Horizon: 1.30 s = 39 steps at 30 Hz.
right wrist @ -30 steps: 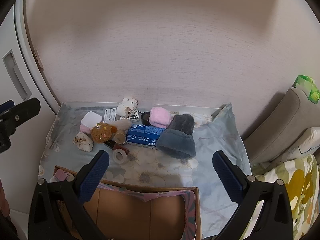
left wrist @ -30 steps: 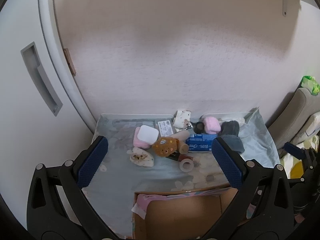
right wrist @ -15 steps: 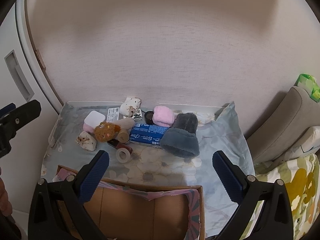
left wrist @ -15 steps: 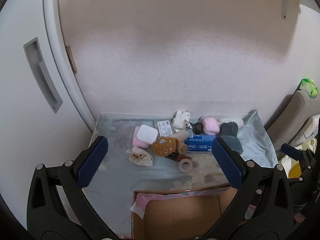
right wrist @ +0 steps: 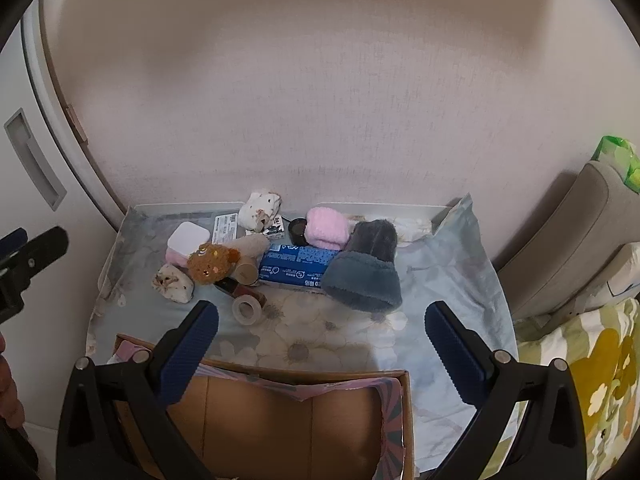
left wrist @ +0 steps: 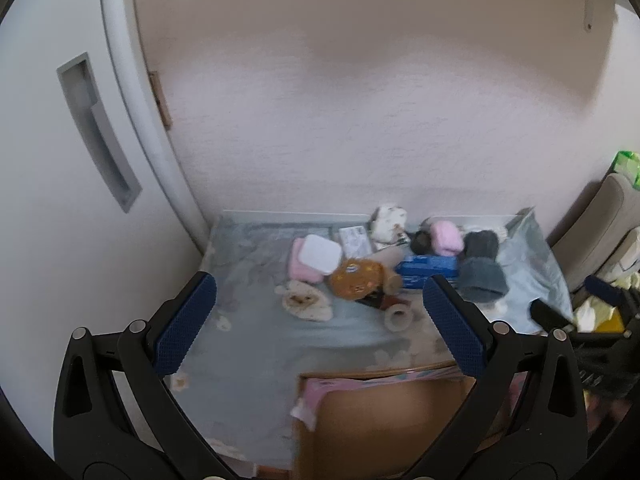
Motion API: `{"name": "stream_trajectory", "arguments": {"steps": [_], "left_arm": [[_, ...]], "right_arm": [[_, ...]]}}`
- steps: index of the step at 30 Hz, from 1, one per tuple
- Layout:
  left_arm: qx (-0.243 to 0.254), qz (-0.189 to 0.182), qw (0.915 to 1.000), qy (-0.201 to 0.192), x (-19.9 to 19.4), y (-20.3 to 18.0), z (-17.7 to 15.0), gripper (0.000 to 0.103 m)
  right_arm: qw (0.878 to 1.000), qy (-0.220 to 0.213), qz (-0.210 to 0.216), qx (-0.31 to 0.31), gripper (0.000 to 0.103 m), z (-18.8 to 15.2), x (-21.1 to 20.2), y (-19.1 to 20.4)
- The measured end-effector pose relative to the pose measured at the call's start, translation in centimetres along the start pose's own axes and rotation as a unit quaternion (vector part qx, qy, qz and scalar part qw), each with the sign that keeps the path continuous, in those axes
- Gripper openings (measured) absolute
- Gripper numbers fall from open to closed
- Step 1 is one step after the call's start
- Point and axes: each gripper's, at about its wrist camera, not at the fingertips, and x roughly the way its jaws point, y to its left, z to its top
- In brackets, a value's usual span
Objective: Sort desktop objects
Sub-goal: 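Move both grippers toward the pink pouch and grey hat on the table, then grasp the pink pouch with white case with left gripper while right grasps grey hat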
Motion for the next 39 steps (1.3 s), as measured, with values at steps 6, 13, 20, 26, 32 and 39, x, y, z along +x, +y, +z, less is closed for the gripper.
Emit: {"name": "stream_trajectory", "arguments": {"steps": [6, 13, 20, 26, 32, 39], "left_arm": [[-0.015, -0.022, 0.9993, 0.028, 2.7, 4.8, 0.1, 0.103], [0.02, -0.062, 0.9961, 0.059, 8.4, 6.5, 1.5, 0.103], [0.057, -0.103, 0.9876, 0.104, 18.8, 3.8, 2.8, 0.1], [0.086, -0.108, 0.9802, 0.142, 24.7, 1.6, 2.4, 0.099], [0.108, -0.068, 0.9788, 0.16, 26.8, 0.0, 1.2, 0.099], [0.139, -0.028, 0.9762, 0.164, 27.8, -0.9, 0.0, 0.099]], "right_arm": [[0.999, 0.027, 0.007, 0.027, 0.103, 0.3, 1.8, -1.6], [0.997, 0.062, -0.004, 0.047, 0.103, 1.8, 6.1, -4.0], [0.99, 0.114, -0.019, 0.075, 0.103, 3.3, 12.9, -6.2], [0.988, 0.135, -0.024, 0.076, 0.103, 3.9, 16.2, -6.3], [0.985, 0.151, -0.017, 0.083, 0.103, 4.0, 18.2, -6.2], [0.98, 0.175, -0.029, 0.084, 0.103, 3.8, 20.2, -6.0]]}}
